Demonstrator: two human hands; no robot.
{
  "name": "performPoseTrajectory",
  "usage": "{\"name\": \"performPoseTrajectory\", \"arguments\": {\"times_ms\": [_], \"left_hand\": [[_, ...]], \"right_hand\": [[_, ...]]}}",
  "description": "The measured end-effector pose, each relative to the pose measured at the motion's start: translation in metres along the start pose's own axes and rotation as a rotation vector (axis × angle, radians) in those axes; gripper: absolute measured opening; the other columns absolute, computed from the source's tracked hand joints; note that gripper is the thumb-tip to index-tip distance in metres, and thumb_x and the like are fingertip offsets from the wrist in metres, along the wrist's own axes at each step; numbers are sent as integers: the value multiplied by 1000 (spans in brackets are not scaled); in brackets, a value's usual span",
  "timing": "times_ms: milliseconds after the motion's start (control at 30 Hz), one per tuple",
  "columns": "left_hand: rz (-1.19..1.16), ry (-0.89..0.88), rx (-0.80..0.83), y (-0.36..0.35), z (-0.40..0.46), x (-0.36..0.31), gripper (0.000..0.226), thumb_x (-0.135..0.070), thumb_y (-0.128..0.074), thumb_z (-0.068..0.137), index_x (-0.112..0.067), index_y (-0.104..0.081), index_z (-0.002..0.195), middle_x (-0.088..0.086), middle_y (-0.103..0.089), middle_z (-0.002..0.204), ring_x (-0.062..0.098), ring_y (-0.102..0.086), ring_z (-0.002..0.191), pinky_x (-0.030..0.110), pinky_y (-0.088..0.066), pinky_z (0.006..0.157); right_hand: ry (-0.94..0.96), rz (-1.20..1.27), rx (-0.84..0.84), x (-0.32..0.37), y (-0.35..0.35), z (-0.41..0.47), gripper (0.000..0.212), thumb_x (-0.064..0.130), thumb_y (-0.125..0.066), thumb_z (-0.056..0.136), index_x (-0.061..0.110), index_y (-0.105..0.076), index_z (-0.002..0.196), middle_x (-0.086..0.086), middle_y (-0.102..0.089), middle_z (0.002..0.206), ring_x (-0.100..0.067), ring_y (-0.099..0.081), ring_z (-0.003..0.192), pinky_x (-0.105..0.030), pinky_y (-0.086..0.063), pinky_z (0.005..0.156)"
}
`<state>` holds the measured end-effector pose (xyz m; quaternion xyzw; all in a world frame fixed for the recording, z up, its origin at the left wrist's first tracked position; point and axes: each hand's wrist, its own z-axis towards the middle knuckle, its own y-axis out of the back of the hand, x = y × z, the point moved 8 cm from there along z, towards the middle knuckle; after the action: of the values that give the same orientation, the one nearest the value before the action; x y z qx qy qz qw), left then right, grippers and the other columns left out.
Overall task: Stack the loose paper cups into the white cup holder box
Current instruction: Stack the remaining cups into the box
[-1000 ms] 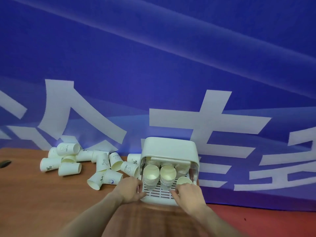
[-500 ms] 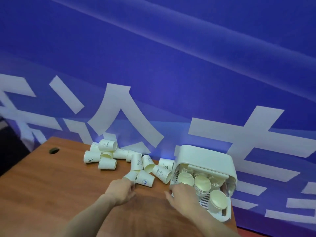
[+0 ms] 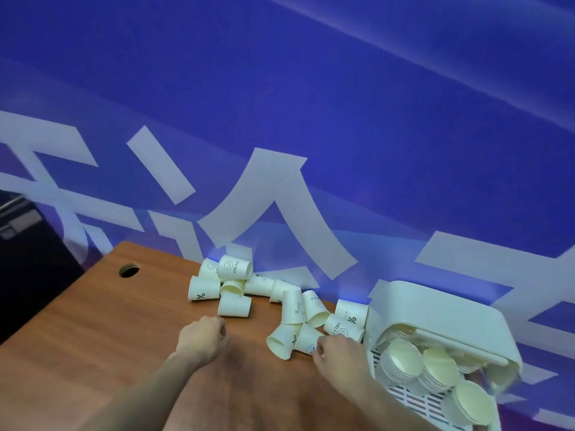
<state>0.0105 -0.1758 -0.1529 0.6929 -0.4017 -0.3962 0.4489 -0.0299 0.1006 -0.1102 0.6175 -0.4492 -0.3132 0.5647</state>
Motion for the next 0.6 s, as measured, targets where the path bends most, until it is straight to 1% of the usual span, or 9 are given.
{"name": "performPoseTrajectory", "arguments": {"times_ms": [67,167,233,333,400,467,500,533,600], "left_hand": [[-60,53,-3,-3,14,16,22,-48,-53,86,-32,-65,96,-7,-67,103,19,-64,97,28,-48,80],[-156,124,-4,-8,31,35,17,-45,-54,85,-33,-65,86,-11,-68,91,18,-63,84,25,-46,70],[-217,176,-14,-12,46,48,18,-46,-55,85,-31,-64,83,-11,-68,87,18,-62,82,25,-44,69],[-286,246,-17,-21,65,65,26,-52,-57,84,-27,-64,83,-10,-68,85,20,-65,85,27,-48,72],[-343,283,3,-32,78,75,31,-56,-58,81,-25,-60,78,-9,-68,81,20,-65,82,29,-50,72],[-408,308,26,-42,90,82,35,-60,-59,77,-25,-58,76,-10,-68,76,18,-66,77,29,-50,69],[-436,308,27,-45,94,83,35,-62,-59,76,-26,-58,77,-11,-68,75,17,-65,76,28,-50,67],[-463,294,27,-48,98,82,35,-62,-60,77,-27,-59,79,-12,-67,73,15,-65,76,28,-49,65],[-508,237,26,-51,107,76,33,-58,-64,80,-25,-62,82,-12,-65,67,12,-64,72,27,-45,59]], "right_hand": [[-14,-6,11,4,-8,17,27,37,-42,95,22,-64,102,1,-66,104,-23,-63,97,-32,-45,78],[-31,-19,43,7,-20,41,27,30,-44,95,25,-57,118,2,-58,118,-21,-56,109,-34,-45,84],[-28,-37,70,10,-29,59,33,26,-45,95,26,-51,127,3,-53,122,-21,-51,115,-35,-45,86],[-18,-113,106,13,-42,86,41,19,-46,92,25,-46,132,1,-51,122,-22,-48,117,-35,-44,87],[-7,-171,141,16,-53,103,48,15,-47,91,23,-41,137,-1,-50,125,-24,-48,117,-36,-43,90],[2,-223,166,18,-64,117,55,12,-48,89,21,-35,141,-2,-50,126,-25,-49,118,-38,-42,93],[-5,-234,158,17,-67,121,58,11,-51,87,19,-33,142,-3,-50,125,-26,-50,116,-39,-42,93],[-14,-230,130,17,-68,126,62,11,-57,82,18,-37,140,-4,-53,121,-26,-53,112,-41,-44,89],[-29,-241,67,14,-70,134,70,12,-76,58,16,-57,126,-4,-60,98,-27,-62,88,-43,-51,70]]}}
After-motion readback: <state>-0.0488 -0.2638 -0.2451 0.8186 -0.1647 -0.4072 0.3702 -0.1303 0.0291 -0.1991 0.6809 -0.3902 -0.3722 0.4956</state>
